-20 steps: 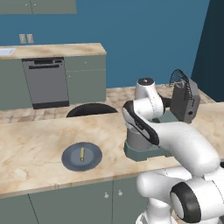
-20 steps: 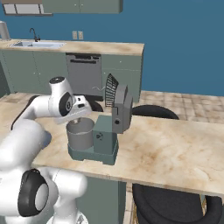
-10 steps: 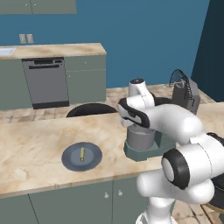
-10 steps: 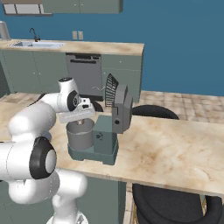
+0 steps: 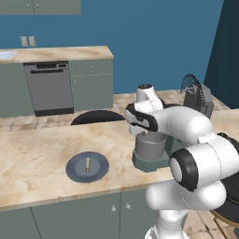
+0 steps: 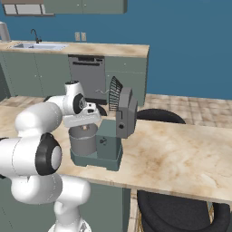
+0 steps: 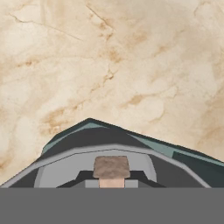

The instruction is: Add butter and sugar cubes to the stand mixer bowl and then turn on the stand mixer to begin making frosting.

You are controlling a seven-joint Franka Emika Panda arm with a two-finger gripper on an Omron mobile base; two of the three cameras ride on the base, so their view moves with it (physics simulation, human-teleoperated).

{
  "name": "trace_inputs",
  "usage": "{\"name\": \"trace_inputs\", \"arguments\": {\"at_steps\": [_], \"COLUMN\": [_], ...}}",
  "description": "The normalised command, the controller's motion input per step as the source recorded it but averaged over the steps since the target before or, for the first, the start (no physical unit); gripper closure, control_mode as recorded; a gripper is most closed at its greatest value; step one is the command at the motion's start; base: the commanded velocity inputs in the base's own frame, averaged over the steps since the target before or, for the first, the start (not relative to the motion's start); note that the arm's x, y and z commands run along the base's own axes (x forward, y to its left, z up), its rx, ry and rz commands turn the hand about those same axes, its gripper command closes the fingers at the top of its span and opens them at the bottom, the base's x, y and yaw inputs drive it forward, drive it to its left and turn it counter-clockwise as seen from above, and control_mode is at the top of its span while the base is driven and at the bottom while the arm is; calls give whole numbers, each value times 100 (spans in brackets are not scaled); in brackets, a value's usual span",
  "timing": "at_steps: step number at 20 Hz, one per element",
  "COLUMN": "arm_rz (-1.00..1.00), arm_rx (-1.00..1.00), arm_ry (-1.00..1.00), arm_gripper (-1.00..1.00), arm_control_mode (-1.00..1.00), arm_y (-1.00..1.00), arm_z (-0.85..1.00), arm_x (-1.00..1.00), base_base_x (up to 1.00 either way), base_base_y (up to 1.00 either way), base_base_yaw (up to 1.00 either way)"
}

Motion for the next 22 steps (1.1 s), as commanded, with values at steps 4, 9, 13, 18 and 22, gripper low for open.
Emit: {"name": "trace_inputs", "arguments": {"at_steps": [4, 9, 13, 18, 22], "arm_rz": [-4, -1, 0, 0, 0], "arm_rx": [0, 0, 0, 1, 4], "arm_ry": [0, -1, -4, -8, 0], "arm_gripper": [-100, -100, -100, -100, -100], "arm_control_mode": [-100, -100, -100, -100, -100], "arm_y": [-2, 0, 1, 28, 82], "arm_z": [-29, 9, 46, 87, 66], "arm_x": [0, -21, -39, -60, -68], "base_base_x": [0, 0, 0, 0, 0], "base_base_y": [0, 0, 0, 0, 0], "base_base_yaw": [0, 0, 0, 0, 0]}}
